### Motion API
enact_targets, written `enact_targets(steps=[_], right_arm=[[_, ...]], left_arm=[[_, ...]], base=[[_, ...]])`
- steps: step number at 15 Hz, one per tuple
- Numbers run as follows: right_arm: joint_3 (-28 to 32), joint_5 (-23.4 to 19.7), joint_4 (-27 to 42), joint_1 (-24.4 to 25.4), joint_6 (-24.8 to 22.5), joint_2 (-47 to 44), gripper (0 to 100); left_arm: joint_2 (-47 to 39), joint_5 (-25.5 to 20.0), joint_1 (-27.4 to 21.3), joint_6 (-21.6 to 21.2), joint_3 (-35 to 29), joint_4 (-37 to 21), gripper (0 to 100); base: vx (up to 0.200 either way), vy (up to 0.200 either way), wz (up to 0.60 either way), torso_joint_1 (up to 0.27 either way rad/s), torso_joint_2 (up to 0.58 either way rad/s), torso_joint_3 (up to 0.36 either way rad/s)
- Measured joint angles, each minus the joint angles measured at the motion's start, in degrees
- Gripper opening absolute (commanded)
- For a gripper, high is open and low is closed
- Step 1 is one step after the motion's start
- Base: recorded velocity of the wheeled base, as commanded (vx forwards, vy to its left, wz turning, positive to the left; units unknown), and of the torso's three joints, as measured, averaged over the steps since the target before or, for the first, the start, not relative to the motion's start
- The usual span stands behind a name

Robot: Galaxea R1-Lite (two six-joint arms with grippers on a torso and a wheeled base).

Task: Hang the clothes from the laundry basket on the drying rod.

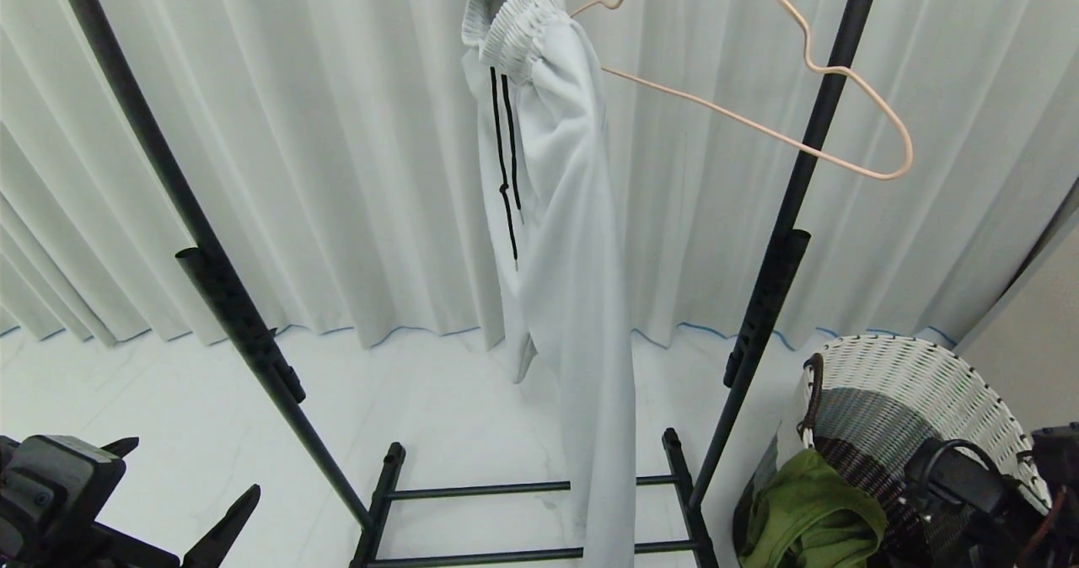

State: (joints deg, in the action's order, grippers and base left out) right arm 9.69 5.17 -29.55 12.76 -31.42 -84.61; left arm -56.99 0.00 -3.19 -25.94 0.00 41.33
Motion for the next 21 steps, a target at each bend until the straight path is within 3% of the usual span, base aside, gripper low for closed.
enact_targets(steps=[4, 6, 7, 12, 17, 19, 21], right_arm=[[0.0, -0.1, -19.4, 0.2, 0.0, -15.1, 100], [0.4, 0.2, -24.5, -0.2, 0.0, -20.4, 100], [0.5, 0.2, -24.8, -0.4, 0.0, -22.2, 0], [1.3, 1.1, -25.0, -0.8, 0.2, -24.4, 0], [4.1, 1.3, -22.3, 0.5, 0.2, -18.9, 0], [9.5, 1.3, -13.8, 1.9, 0.2, -14.6, 0], [18.3, 1.3, 2.4, 4.4, 1.0, -8.4, 0]], left_arm=[[0.2, 0.0, 0.0, 0.1, 0.0, -1.8, 100], [0.2, 0.0, 0.0, 0.1, 0.0, -1.9, 100], [0.2, 0.0, -0.1, 0.1, 0.0, -1.9, 100], [0.1, 0.0, 0.0, 0.2, 0.0, -2.0, 100], [0.1, 0.0, -0.1, 0.1, 0.0, -2.0, 100], [0.0, 0.0, 0.0, 0.0, 0.0, -2.9, 100], [0.2, 0.2, 0.0, -0.1, 0.0, -4.3, 100]], base=[[0.0, 0.0, 0.0, 0.0, 0.0, 0.0], [0.0, 0.0, 0.0, 0.0, 0.0, 0.0], [0.0, 0.0, 0.0, 0.0, 0.0, 0.0], [0.0, 0.0, 0.0, 0.0, 0.0, 0.0], [0.0, 0.0, 0.0, 0.0, 0.0, 0.0], [0.0, 0.0, 0.0, 0.0, 0.0, 0.0], [-0.1, 0.0, 0.0, 0.001, 0.0, 0.001]])
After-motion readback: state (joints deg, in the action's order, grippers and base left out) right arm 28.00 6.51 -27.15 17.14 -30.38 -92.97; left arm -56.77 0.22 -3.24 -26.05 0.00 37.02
